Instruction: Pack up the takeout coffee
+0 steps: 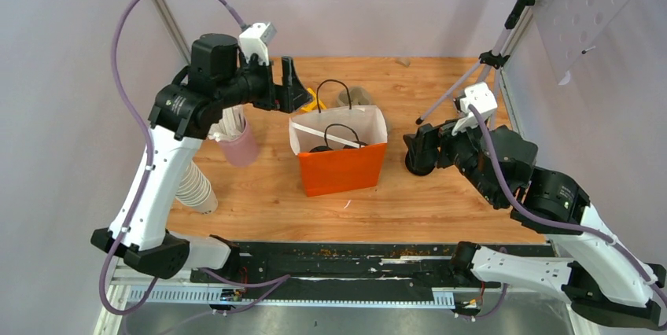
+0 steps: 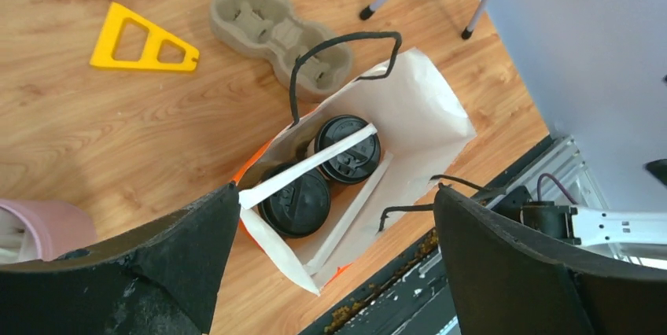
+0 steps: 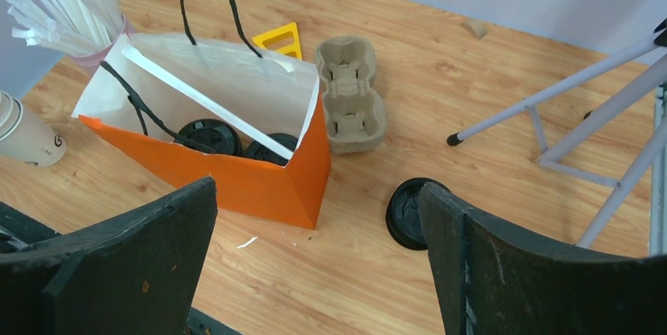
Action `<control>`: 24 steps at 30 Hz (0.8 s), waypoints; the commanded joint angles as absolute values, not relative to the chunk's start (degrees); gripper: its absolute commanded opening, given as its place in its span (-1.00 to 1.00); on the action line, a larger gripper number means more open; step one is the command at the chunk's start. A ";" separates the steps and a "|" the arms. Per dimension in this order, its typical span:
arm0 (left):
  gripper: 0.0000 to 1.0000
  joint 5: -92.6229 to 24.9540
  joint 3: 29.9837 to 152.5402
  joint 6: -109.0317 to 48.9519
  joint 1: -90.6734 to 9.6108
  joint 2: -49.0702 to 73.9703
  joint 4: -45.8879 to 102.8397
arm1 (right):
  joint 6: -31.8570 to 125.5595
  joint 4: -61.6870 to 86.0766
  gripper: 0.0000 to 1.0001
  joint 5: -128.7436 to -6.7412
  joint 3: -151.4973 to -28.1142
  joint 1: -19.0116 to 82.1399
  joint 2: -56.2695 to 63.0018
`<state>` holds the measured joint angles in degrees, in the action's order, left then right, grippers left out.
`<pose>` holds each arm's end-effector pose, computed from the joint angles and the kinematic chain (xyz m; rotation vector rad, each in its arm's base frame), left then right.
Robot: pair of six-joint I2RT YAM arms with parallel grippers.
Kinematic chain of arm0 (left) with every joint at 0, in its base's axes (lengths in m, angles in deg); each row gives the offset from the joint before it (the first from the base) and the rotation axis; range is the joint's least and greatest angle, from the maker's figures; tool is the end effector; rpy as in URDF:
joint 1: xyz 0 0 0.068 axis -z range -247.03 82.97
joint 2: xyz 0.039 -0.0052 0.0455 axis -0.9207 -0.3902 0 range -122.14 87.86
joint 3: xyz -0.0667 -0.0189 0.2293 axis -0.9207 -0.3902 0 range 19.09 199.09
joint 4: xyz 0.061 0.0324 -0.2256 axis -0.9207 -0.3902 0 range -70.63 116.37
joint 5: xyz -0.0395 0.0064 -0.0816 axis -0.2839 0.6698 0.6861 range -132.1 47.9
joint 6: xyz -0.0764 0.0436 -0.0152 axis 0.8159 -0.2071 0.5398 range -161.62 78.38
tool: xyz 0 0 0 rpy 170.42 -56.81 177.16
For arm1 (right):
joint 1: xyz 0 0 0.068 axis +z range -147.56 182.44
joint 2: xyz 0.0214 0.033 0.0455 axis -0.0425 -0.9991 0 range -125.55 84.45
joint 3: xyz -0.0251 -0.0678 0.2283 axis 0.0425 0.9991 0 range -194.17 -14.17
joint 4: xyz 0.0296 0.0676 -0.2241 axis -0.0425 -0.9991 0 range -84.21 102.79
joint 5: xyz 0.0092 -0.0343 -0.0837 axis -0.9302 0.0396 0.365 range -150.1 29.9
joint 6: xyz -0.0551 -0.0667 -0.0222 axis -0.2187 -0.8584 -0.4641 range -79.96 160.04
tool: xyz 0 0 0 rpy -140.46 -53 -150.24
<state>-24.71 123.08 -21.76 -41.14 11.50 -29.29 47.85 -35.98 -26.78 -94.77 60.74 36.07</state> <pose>0.2263 -0.1362 0.4201 0.3068 2.1125 -0.7957 0.1183 0.1085 0.4116 -0.3988 1.7756 0.2774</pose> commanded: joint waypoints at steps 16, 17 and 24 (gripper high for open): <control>1.00 -29.32 97.96 -16.21 -41.02 40.55 -13.04 | 64.31 -38.23 1.00 -27.82 -97.21 60.53 33.07; 1.00 -29.35 96.58 -15.81 -41.02 41.86 -12.69 | 64.47 -37.32 1.00 -28.00 -96.55 60.53 34.09; 1.00 -31.62 92.05 -15.06 -41.00 46.86 -13.58 | 66.31 -37.75 1.00 -25.60 -92.92 60.52 39.07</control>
<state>-29.84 92.52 -16.32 -41.14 45.60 -15.87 63.33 -39.74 -27.48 -94.33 60.72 36.44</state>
